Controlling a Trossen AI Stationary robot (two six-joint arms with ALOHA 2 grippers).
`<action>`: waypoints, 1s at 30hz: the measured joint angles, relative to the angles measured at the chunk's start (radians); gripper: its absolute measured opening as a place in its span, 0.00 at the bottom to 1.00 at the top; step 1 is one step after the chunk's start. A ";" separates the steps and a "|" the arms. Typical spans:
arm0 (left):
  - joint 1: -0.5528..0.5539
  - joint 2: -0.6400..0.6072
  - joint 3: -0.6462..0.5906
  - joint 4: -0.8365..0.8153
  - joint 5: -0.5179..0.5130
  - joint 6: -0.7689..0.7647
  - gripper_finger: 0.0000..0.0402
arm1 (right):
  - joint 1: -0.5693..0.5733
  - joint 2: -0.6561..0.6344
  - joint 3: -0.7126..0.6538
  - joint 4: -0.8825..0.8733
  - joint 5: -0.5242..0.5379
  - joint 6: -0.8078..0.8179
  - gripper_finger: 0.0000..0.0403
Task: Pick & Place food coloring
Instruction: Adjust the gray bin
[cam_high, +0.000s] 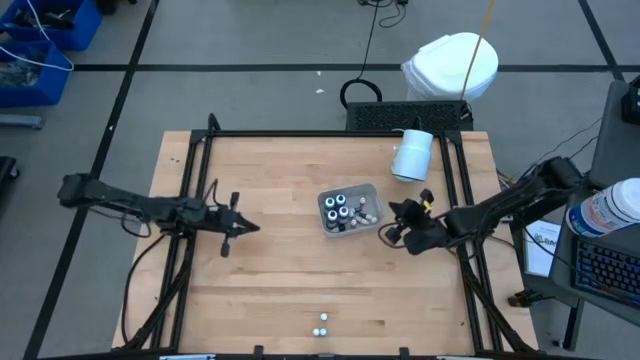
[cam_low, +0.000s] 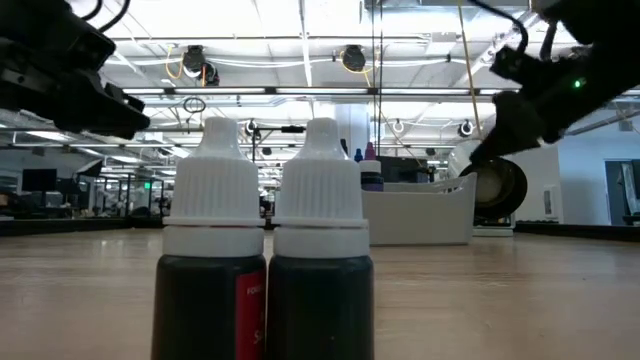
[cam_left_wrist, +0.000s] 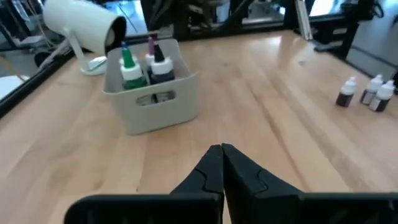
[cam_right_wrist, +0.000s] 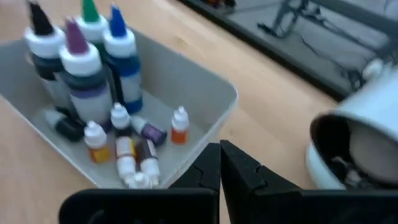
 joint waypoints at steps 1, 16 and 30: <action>0.000 0.050 0.000 0.041 0.002 0.005 0.01 | 0.000 0.021 0.000 -0.013 0.001 0.031 0.00; 0.064 0.751 0.188 0.437 -0.027 0.028 0.01 | -0.083 0.150 0.000 -0.092 0.002 0.141 0.00; 0.142 1.075 0.424 0.434 -0.102 -0.004 0.02 | -0.097 0.150 -0.031 -0.011 -0.107 0.011 0.00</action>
